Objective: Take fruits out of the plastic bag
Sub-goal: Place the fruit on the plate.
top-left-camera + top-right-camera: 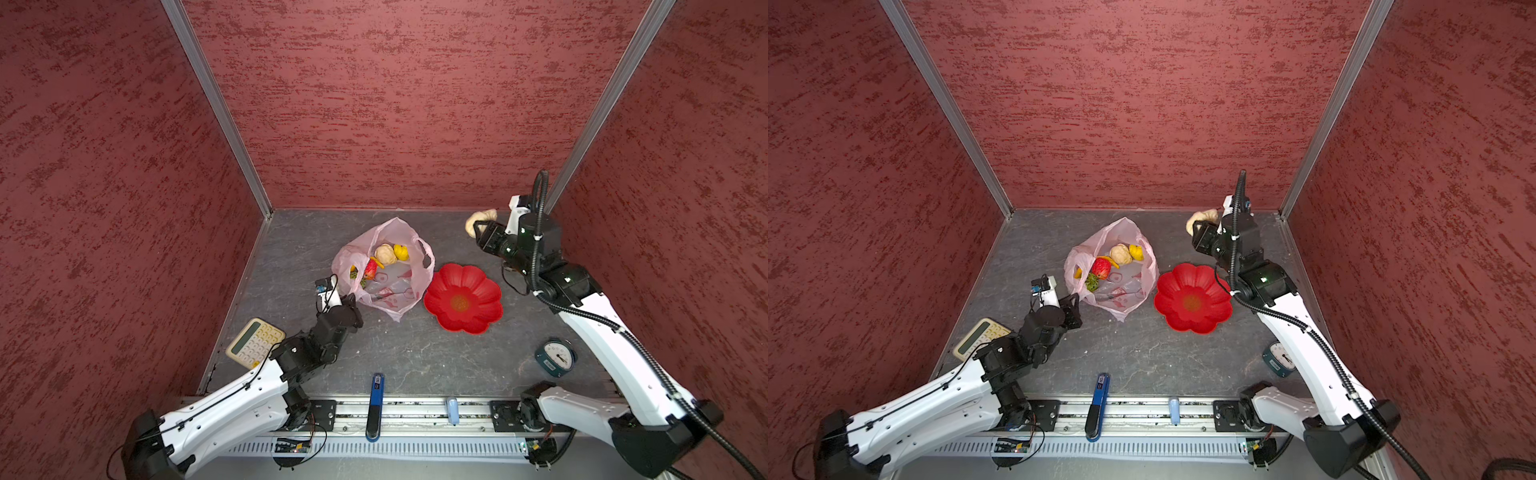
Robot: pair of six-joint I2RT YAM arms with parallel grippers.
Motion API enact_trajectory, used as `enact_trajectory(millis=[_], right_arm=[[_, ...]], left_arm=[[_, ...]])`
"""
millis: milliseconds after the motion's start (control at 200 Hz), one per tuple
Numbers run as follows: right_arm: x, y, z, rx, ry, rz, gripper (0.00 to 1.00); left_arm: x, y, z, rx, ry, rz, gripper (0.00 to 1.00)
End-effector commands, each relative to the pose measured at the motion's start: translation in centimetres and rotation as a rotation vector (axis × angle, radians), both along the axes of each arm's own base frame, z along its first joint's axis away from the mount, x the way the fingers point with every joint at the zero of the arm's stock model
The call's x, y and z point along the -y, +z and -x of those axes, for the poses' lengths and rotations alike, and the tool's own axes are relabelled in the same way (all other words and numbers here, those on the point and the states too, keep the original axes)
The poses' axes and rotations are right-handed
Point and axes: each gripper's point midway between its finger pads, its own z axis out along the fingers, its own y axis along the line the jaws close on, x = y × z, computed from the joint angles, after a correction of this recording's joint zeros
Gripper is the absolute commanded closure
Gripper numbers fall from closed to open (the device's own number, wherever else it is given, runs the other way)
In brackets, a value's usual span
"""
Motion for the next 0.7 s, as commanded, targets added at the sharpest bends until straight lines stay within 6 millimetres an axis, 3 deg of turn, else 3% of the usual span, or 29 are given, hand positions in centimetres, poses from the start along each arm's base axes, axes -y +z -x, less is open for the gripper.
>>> enact_trajectory(millis=[0, 165, 396, 691], right_arm=[[2.8, -4.7, 1.1, -0.126, -0.060, 0.054, 0.71], [3.7, -10.6, 2.4, -0.254, -0.082, 0.054, 0.72], [2.6, -18.2, 3.9, -0.426, -0.036, 0.022, 0.72], [0.4, -23.7, 2.5, -0.550, 0.024, 0.000, 0.71]], left_arm=[[-0.4, 0.7, 0.0, 0.006, 0.000, -0.013, 0.76], [-0.8, 0.5, -0.2, -0.008, 0.001, -0.016, 0.76], [-1.3, 0.4, -0.2, -0.016, 0.012, -0.016, 0.76], [-1.4, 0.2, -0.3, -0.027, 0.017, -0.015, 0.76]])
